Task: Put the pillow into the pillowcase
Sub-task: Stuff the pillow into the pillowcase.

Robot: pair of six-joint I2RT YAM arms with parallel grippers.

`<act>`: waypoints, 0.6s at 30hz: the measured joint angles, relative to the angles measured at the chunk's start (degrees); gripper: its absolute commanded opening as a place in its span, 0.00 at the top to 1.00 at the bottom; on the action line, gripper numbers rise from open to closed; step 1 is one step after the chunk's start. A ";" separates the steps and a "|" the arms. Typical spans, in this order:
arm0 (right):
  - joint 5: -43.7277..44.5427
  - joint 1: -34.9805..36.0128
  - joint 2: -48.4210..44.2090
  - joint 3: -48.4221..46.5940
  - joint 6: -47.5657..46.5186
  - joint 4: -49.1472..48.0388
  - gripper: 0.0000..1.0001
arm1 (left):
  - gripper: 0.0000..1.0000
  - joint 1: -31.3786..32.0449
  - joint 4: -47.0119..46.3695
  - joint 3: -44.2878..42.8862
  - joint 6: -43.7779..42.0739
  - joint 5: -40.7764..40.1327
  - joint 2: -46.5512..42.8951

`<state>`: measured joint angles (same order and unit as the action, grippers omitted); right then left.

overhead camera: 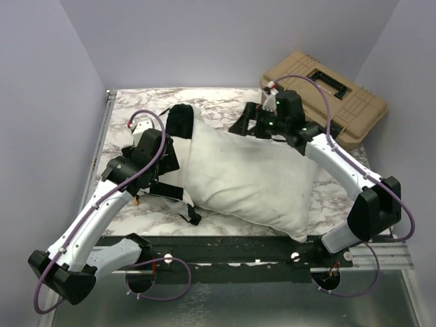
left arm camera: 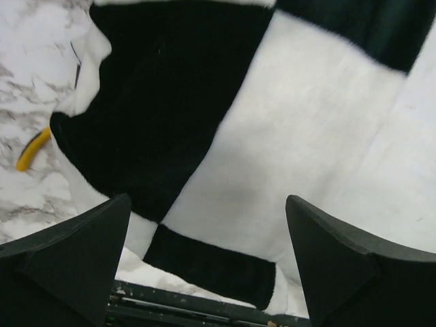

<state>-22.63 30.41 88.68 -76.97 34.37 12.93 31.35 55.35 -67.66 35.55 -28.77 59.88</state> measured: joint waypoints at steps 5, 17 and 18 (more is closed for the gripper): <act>2.64 -11.43 -0.63 7.28 -6.56 9.14 0.01 | 0.02 -3.61 1.20 8.35 3.28 8.17 -4.52; -15.19 -13.62 -0.46 21.55 -9.53 4.76 0.05 | 0.23 -15.28 -21.18 16.85 2.58 24.20 5.40; -17.33 -13.66 -1.86 23.69 -8.44 3.34 0.05 | 0.23 -15.56 -23.23 15.67 1.75 25.24 8.17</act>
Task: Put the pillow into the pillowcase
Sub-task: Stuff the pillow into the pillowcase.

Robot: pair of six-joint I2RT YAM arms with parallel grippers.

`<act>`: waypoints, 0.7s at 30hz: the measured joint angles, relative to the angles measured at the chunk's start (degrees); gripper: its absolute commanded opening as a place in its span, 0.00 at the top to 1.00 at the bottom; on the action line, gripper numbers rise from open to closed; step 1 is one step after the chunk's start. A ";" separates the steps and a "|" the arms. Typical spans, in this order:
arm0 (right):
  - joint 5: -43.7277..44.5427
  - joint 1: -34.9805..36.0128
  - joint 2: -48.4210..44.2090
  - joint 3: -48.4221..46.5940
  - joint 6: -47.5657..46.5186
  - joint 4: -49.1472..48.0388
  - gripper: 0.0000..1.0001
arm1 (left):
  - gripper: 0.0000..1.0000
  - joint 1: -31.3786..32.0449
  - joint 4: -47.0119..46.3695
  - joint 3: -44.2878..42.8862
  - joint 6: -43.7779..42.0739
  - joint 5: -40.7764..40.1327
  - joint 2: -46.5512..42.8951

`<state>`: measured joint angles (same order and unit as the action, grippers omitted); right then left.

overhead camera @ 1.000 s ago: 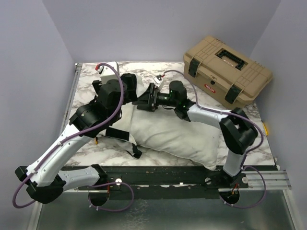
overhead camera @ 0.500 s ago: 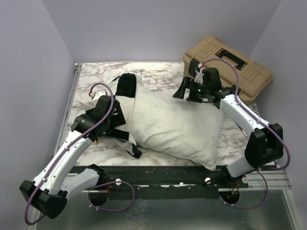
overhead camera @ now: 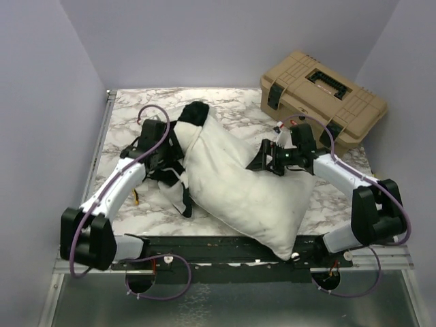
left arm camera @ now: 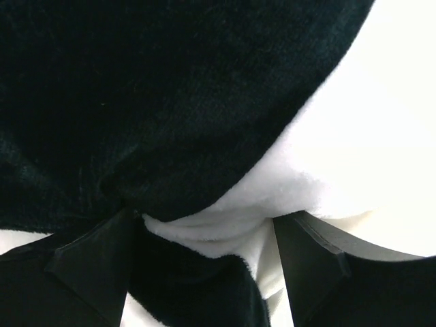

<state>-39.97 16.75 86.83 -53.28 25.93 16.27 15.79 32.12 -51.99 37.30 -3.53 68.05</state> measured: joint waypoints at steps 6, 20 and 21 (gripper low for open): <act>-8.98 0.68 -9.03 11.65 8.66 -7.08 0.04 | 0.21 -0.50 -10.27 -15.91 -5.97 6.95 18.78; -8.44 13.57 -15.26 6.23 18.58 -4.33 0.02 | 0.05 3.48 -5.60 -33.99 -13.86 0.07 25.81; -5.99 13.31 -15.41 3.48 16.65 -1.20 0.01 | 0.05 3.54 -2.14 -35.87 -14.29 -2.97 24.81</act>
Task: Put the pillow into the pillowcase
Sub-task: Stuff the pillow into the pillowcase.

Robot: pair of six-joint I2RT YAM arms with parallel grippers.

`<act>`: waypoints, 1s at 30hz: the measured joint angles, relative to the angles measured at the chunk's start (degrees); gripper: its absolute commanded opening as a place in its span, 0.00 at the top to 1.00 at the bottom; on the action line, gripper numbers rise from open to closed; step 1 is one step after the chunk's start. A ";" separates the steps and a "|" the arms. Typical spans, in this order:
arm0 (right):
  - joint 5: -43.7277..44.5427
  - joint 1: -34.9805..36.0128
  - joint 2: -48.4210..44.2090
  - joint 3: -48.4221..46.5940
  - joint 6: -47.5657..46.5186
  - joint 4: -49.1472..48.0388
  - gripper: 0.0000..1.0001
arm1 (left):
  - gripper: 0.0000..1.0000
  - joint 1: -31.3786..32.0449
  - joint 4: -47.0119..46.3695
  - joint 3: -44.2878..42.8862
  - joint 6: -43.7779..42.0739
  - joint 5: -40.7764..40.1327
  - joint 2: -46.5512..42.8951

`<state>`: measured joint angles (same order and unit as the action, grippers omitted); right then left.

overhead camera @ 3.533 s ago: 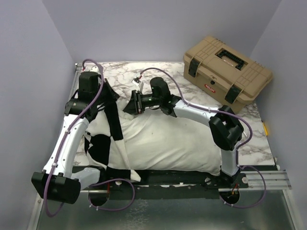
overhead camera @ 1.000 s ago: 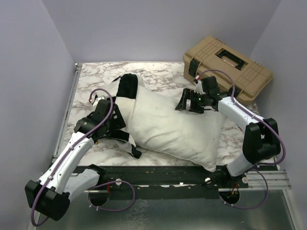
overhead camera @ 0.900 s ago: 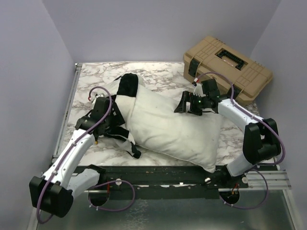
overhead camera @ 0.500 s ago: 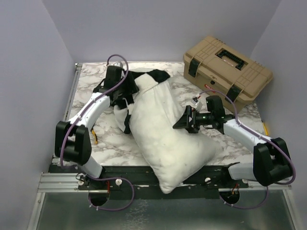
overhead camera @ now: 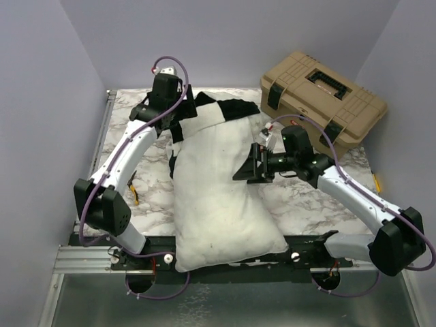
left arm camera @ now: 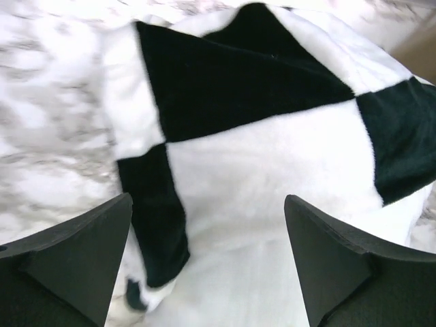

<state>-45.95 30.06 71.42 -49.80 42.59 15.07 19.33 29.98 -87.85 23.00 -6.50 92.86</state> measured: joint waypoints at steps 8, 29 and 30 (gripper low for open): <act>11.17 -5.16 -2.86 -2.51 -6.84 10.03 0.01 | 0.01 -0.02 16.06 -2.86 0.61 -9.79 -13.86; 10.84 19.37 28.55 -10.05 27.47 -39.12 0.03 | 0.01 1.40 22.53 15.26 15.82 13.64 -38.16; 12.07 19.06 28.26 -12.52 25.66 -36.28 0.02 | 0.01 1.42 22.84 16.39 16.33 13.60 -39.06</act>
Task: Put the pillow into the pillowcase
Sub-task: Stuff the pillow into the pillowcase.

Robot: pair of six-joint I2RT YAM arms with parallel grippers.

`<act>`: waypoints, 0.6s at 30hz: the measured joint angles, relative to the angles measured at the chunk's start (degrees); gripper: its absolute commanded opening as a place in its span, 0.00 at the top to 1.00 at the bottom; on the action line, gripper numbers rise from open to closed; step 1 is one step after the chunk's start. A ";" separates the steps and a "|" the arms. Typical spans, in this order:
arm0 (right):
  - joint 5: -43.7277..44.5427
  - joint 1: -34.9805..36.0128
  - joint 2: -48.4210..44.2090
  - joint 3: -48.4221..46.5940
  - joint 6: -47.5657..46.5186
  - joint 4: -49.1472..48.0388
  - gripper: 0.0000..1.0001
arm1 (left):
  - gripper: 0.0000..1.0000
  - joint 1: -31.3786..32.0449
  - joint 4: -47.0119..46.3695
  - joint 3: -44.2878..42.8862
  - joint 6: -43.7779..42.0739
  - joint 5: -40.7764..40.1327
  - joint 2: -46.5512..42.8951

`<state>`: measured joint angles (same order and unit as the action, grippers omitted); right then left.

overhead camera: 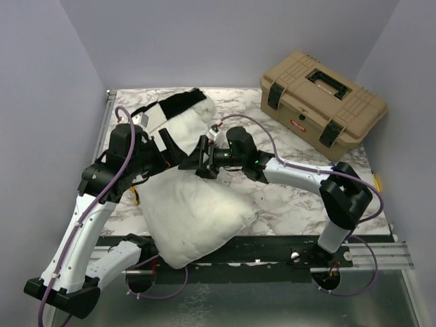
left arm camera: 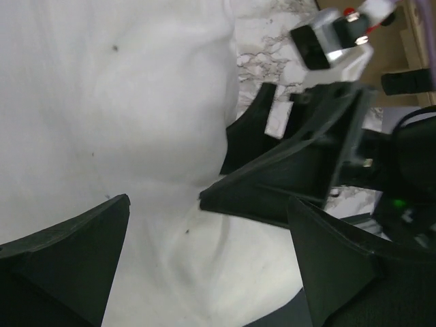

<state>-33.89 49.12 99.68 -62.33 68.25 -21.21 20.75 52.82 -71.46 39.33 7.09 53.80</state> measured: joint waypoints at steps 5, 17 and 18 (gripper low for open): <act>8.09 -2.12 -5.95 -6.03 -11.69 17.40 0.00 | 0.01 0.02 1.14 5.70 3.13 -3.65 -3.54; 9.29 -15.76 -11.34 -3.06 -26.62 36.57 0.03 | 0.09 -0.04 1.49 14.29 6.16 -19.08 6.78; 8.09 -15.58 -10.14 -3.04 -27.04 36.87 0.04 | 0.15 -0.07 1.14 15.21 6.43 -19.65 7.08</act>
<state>-25.80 33.54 89.54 -65.36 41.21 15.66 20.69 53.95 -56.25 45.76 -12.56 60.88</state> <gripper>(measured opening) 0.981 0.980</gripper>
